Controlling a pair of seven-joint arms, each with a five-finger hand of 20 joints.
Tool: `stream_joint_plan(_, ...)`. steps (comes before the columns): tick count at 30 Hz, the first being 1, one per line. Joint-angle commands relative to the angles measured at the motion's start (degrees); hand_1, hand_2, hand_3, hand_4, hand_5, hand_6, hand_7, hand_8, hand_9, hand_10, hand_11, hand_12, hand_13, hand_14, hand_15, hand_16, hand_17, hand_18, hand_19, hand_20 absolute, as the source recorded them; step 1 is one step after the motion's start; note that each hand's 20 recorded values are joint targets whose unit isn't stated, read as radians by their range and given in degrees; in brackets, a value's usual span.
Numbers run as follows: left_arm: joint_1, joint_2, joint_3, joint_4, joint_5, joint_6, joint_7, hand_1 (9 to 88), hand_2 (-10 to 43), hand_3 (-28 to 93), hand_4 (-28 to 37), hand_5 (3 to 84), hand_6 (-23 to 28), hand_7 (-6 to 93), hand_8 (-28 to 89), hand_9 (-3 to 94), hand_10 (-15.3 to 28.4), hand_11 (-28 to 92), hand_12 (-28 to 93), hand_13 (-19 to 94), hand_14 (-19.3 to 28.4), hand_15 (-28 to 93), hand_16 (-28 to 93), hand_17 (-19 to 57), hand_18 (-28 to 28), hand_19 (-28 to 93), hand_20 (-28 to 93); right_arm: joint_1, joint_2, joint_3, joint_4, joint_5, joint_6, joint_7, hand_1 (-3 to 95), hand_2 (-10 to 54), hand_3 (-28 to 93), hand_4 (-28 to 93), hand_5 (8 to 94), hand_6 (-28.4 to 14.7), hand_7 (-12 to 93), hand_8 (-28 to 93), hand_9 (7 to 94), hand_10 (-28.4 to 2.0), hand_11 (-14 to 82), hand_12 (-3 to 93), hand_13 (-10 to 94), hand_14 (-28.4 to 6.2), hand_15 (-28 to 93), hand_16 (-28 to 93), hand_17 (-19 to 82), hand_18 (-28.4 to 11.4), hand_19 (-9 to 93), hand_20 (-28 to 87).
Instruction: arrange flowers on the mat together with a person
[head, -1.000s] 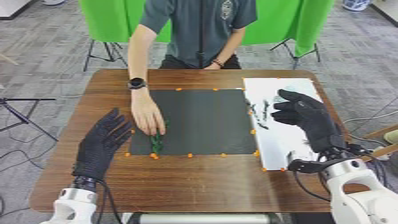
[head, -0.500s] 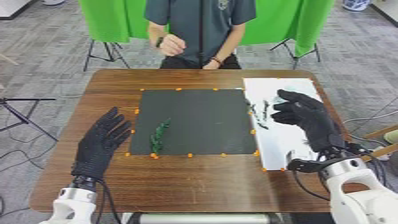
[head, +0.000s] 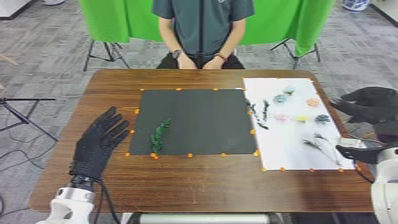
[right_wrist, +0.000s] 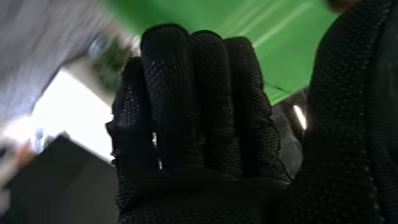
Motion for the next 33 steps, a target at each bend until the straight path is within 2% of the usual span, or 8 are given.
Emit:
stream_joint_plan(1,0.2,0.00,-0.22,0.19,0.30,-0.05,-0.35,28.6,-3.5,66,-24.7,30.5,3.3,19.3,-10,23.4,11.3,21,15,22,12.7,25,3,-8.6,20.8,44,12,0.4,0.4,0.4,1.3,-25.6,-22.1,10.9,56.7,-9.5,12,-17,59.7,-2.2,39,-16,64.8,-12.9,44.8,29.7,64,-10.0,62,20,30,-18.9,82,36)
stream_joint_plan(4,0.6,0.02,-0.22,0.03,0.29,0.00,-0.09,28.7,-3.7,67,-24.6,30.6,3.3,19.3,-10,23.3,11.3,21,15,22,12.7,25,3,-8.6,20.8,44,11,1.2,0.2,-0.4,2.0,-25.1,-27.9,12.6,54.3,-9.5,10,-17,60.5,-2.4,37,-15,64.8,-13.0,44.7,30.3,63,-10.1,63,21,29,-19.3,82,37)
stream_joint_plan(8,0.4,0.05,-0.10,0.17,0.22,-0.11,-0.25,28.7,-3.7,67,-24.7,30.6,3.4,19.3,-10,23.3,11.3,21,15,22,12.9,25,3,-8.7,20.8,44,12,1.7,0.3,-2.3,3.6,-26.2,-29.2,14.2,52.2,-9.5,8,-15,59.8,-2.8,36,-14,63.5,-13.4,45.0,30.9,62,-10.2,63,21,28,-19.3,83,37)
stream_joint_plan(14,0.6,0.07,-0.01,0.02,0.22,0.01,0.03,28.7,-3.7,67,-24.8,30.7,3.4,19.2,-10,23.3,11.3,21,15,22,12.9,26,3,-8.7,20.7,44,12,2.1,-0.2,-4.7,6.4,-27.3,-28.2,14.7,53.5,-9.5,20,-23,61.0,-2.2,37,-15,63.4,-13.3,47.2,31.5,62,-10.1,65,21,28,-19.4,83,38)
stream_joint_plan(17,0.7,-0.01,0.04,0.02,0.09,0.15,0.05,28.8,-3.7,67,-24.9,30.8,3.4,19.2,-10,23.3,11.3,21,15,22,12.9,26,3,-8.7,20.7,44,12,2.3,-0.5,-5.6,7.4,-27.6,-27.5,14.4,60.0,-9.5,3,-13,65.4,0.1,38,-16,66.8,-11.8,47.5,31.9,65,-9.7,65,22,29,-18.5,85,38)
stream_joint_plan(21,0.7,-0.08,-0.06,0.05,0.14,0.12,0.09,28.7,-3.7,67,-24.8,30.8,3.4,19.3,-10,23.3,11.3,21,15,22,12.9,26,3,-8.8,20.7,44,12,3.0,-1.0,-6.9,8.4,-27.7,-28.0,14.3,61.4,-9.5,-6,-9,67.1,0.7,38,-15,68.6,-11.4,46.0,33.8,65,-9.3,65,23,30,-17.8,85,40)
stream_joint_plan(31,1.0,-0.15,-0.19,-0.01,0.02,0.00,-0.52,28.5,-3.6,67,-24.9,30.9,3.4,19.2,-10,23.3,11.3,21,15,22,12.9,26,3,-8.8,20.8,44,12,5.9,-1.3,-10.9,12.5,-29.7,-26.2,15.2,60.9,-9.5,11,-16,68.0,0.9,38,-16,69.6,-11.3,46.1,33.4,66,-9.6,65,23,30,-18.8,85,39)
stream_joint_plan(33,1.3,-0.01,-0.16,-0.13,-0.09,0.53,-0.10,28.5,-3.5,67,-24.9,30.9,3.4,19.2,-10,23.3,11.3,21,15,22,12.9,26,3,-8.8,20.8,44,12,6.6,-1.0,-11.7,13.4,-30.2,-25.6,15.4,62.6,-9.5,13,-18,68.9,1.5,38,-16,69.7,-11.1,46.0,33.5,66,-9.3,65,23,30,-18.3,85,39)
